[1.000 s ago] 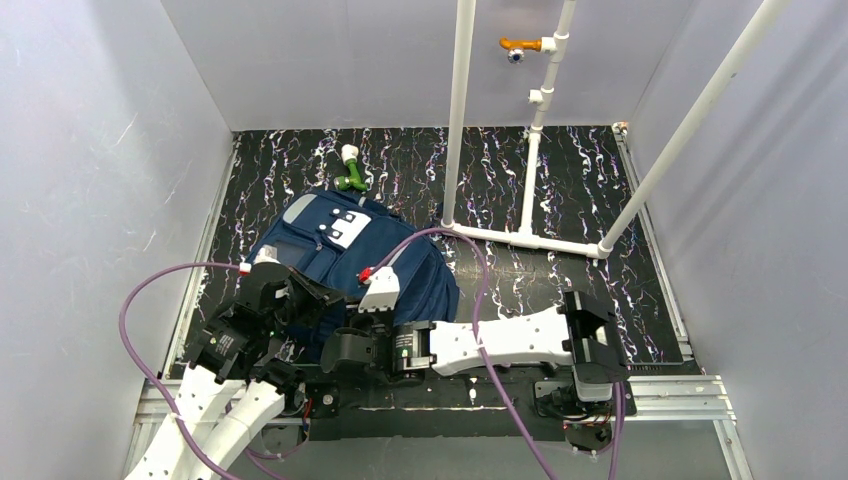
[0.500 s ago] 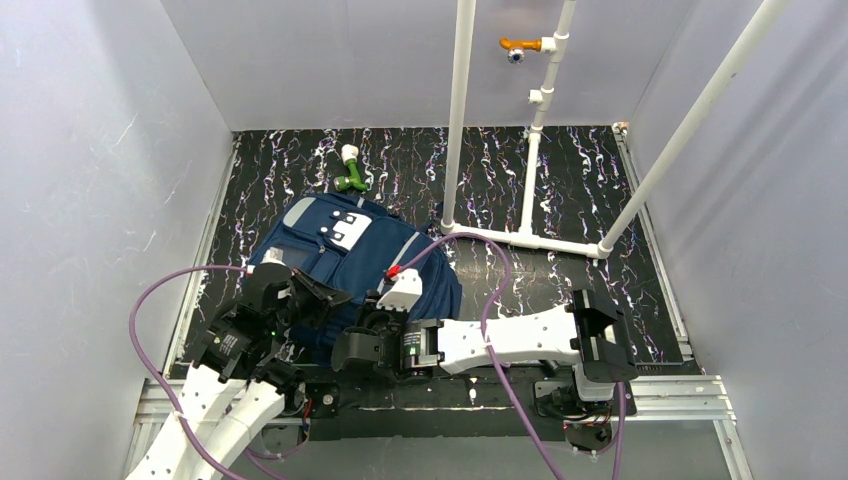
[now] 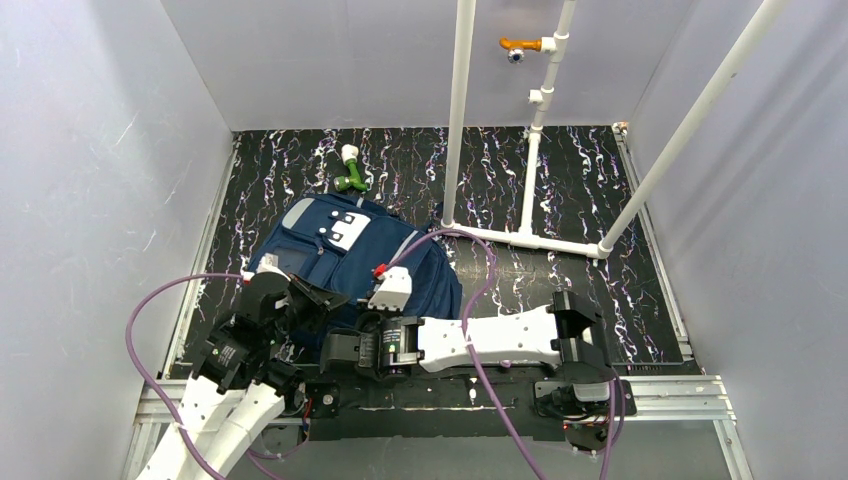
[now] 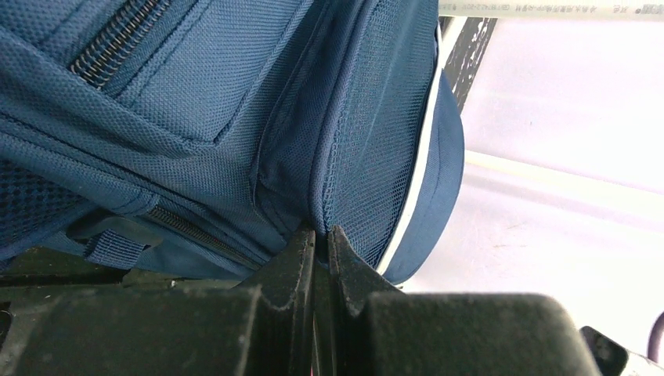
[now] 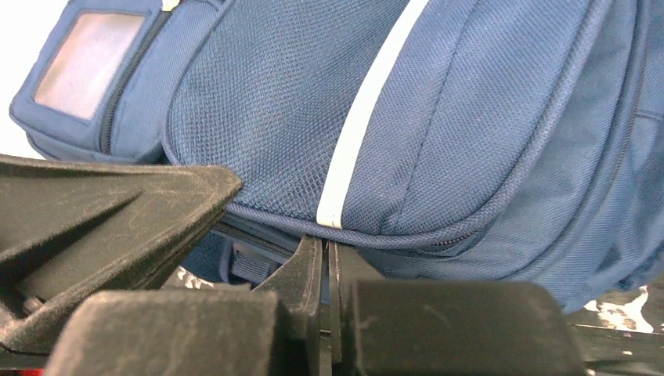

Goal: Pack the student bag
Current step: Zip the student bag at the center of the board.

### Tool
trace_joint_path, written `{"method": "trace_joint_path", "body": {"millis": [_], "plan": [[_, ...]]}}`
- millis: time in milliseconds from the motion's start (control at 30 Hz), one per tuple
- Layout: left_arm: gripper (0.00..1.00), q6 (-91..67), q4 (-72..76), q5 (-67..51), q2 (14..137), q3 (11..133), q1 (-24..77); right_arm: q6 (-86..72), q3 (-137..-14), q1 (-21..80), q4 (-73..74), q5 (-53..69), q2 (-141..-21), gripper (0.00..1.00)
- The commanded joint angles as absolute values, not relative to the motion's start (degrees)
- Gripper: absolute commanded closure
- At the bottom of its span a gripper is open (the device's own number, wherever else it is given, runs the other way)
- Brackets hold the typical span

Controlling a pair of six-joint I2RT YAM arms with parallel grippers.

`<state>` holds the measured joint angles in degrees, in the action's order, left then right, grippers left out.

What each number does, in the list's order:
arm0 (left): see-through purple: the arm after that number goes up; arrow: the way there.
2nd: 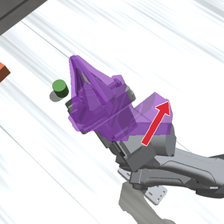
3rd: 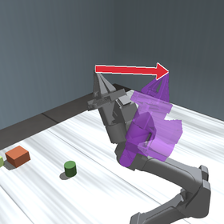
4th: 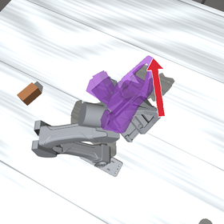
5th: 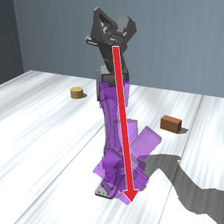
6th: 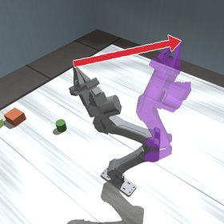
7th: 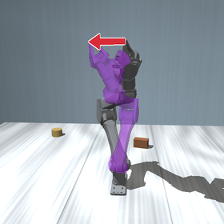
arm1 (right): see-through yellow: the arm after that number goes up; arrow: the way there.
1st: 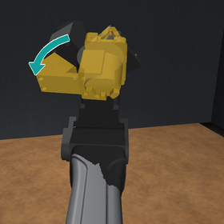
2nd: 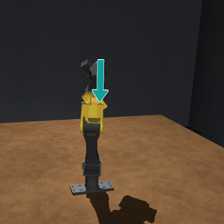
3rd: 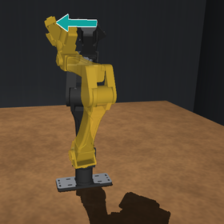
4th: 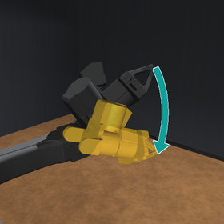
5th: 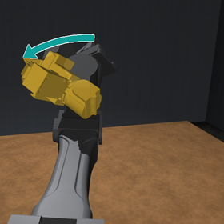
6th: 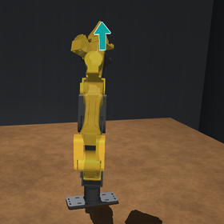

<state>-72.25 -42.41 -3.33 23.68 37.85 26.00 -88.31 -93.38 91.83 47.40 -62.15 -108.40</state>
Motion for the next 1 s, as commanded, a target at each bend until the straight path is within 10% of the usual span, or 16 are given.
{"method": "trace_joint_path", "body": {"millis": [0, 300, 800, 967], "plan": [[1.00, -70.8, -45.9, -1.7, 22.3, 36.7, 26.9, -74.9, -95.7, 89.1, 53.0, -64.2, -107.6, 0.99], [1.00, -68.3, -49.4, 14.5, 22.2, 33.8, 26.9, -42.7, -82.5, 89.0, 43.2, -44.1, -95.8, 0.99], [1.00, -66.6, -57.8, 18.6, 21.3, 37.3, 26.9, -26.3, -64.7, 74.8, 35.6, -57.2, -84.3, 0.99], [1.00, -65.6, -58.7, 16.6, 19.9, 36.7, 26.9, -8.5, -55.6, 63.0, 12.0, -48.3, -76.6, 0.99]]}}
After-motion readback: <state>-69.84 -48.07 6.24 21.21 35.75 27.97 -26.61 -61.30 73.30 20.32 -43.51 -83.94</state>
